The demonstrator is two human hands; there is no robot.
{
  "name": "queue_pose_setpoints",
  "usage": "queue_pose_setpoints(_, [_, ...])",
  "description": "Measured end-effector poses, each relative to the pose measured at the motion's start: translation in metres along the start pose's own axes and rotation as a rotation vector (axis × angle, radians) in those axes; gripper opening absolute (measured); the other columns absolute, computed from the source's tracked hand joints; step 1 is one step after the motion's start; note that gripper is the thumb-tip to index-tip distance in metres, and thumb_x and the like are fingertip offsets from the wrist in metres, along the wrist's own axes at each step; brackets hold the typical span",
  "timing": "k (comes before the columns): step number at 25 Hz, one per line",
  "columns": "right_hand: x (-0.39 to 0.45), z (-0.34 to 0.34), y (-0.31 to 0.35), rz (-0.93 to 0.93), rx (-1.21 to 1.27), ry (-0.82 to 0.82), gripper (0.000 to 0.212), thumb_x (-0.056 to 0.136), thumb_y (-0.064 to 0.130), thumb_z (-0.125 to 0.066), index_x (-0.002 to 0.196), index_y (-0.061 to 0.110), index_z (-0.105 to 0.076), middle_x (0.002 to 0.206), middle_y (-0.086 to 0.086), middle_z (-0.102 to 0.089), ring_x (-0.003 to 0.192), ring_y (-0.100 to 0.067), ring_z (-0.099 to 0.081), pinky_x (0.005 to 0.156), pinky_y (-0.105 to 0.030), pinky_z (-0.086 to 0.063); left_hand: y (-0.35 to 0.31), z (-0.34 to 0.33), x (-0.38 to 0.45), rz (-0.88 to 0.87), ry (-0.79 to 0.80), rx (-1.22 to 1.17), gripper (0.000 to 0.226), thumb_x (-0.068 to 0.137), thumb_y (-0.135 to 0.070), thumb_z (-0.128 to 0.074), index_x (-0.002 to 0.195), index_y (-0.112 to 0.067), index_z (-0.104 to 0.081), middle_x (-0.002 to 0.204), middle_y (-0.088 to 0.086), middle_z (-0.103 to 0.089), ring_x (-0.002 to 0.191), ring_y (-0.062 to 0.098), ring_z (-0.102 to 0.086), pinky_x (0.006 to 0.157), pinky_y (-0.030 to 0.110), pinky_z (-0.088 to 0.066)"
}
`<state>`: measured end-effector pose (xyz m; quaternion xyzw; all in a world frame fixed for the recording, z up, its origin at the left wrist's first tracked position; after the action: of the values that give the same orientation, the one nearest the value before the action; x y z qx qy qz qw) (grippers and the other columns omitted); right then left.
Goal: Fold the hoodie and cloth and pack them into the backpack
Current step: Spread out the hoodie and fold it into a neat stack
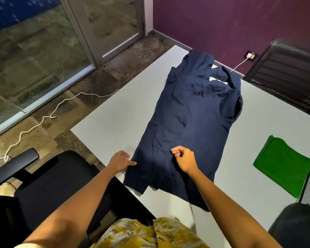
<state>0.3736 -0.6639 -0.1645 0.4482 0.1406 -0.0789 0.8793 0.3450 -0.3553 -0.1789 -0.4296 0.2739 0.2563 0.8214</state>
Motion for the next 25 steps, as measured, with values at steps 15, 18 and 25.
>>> queue_pose_setpoints(15, [0.130, 0.051, -0.003, -0.536, 0.477, -0.413, 0.033, 0.087, 0.035, -0.075, 0.102, 0.012, -0.057, 0.092, -0.001, -0.065, 0.090, -0.020, -0.062, 0.079, -0.026, -0.043, -0.275, 0.005, 0.152, -0.404, 0.031, 0.148, 0.034, 0.078, -0.022, -0.084, 0.105, -0.016, -0.065, 0.104, -0.001, -0.064, 0.097, 0.019, -0.060, 0.084, 0.024, -0.045])
queue_pose_setpoints(18, [0.137, 0.039, -0.005, -0.633, 0.591, -0.394, 0.035, 0.084, 0.042, -0.076, 0.079, 0.016, -0.052, 0.073, 0.005, -0.052, 0.067, -0.013, -0.050, 0.067, -0.026, -0.041, -0.322, -0.002, 0.183, -0.435, 0.017, 0.138, 0.043, 0.079, -0.017, -0.083, 0.116, -0.010, -0.062, 0.117, 0.004, -0.062, 0.103, 0.019, -0.055, 0.088, 0.025, -0.044])
queue_pose_setpoints(25, [0.162, 0.036, -0.012, -0.514, 0.851, -0.318, 0.063, 0.082, 0.031, -0.078, 0.067, 0.023, -0.018, 0.063, 0.004, -0.022, 0.059, -0.012, -0.021, 0.054, -0.025, -0.022, -0.376, -0.026, 0.244, -0.389, 0.105, 0.085, 0.074, 0.085, -0.019, -0.077, 0.147, -0.016, -0.037, 0.153, 0.003, -0.041, 0.132, 0.029, -0.049, 0.107, 0.041, -0.047])
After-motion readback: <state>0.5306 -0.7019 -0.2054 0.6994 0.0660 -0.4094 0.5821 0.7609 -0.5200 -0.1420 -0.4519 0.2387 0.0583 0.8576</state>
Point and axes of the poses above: each hand's wrist, its own x-axis towards the middle knuckle, its own z-axis out of the back of the hand, y = z × x, the point moved 6 cm from there along x, towards the middle knuckle
